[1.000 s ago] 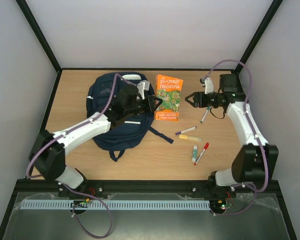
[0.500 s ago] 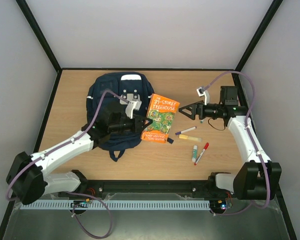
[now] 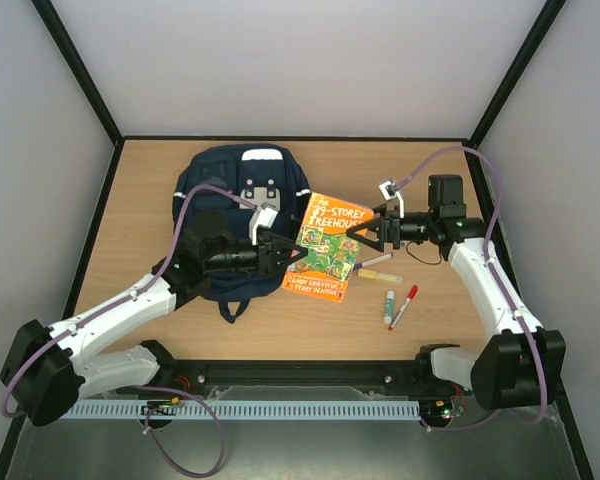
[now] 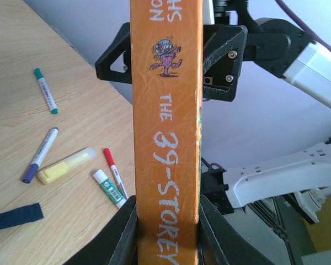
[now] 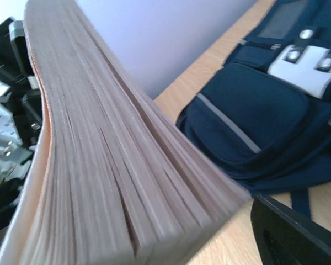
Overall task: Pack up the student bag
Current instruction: Pick up the book from the center of the board.
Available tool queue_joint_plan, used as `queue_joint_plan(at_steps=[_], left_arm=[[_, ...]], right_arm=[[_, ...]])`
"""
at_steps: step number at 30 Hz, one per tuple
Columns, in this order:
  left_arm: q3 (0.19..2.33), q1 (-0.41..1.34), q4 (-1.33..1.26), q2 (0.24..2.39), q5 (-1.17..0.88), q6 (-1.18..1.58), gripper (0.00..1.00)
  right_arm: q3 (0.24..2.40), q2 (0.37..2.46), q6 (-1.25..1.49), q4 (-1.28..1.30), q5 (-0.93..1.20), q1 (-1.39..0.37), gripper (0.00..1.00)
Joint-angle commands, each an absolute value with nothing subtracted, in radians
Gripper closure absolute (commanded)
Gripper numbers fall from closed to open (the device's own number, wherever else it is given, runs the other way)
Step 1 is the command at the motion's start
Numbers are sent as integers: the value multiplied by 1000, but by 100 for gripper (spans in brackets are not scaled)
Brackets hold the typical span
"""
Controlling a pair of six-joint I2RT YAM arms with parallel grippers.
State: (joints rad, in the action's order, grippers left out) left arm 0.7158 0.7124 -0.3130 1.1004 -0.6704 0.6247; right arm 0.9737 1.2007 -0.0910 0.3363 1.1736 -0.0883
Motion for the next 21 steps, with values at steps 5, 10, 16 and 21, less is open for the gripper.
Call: queue_joint_plan(at_steps=[5,10,16,21], left_arm=[[725,714,-479,1094,-782,617,98],[731,709,-472,1117,-770,606,98],[738,707,-390,1159,-717,539,46],[764,707,-385,1253,-764,499,33]], right_arm=[[1046,1241,-342,568,1475,-109,31],[1097,1269,-419,686,1507,-110,56],[1065,1228,-230,530,1373,-112,84],[1057,1222,-225,529,1303,-138,95]])
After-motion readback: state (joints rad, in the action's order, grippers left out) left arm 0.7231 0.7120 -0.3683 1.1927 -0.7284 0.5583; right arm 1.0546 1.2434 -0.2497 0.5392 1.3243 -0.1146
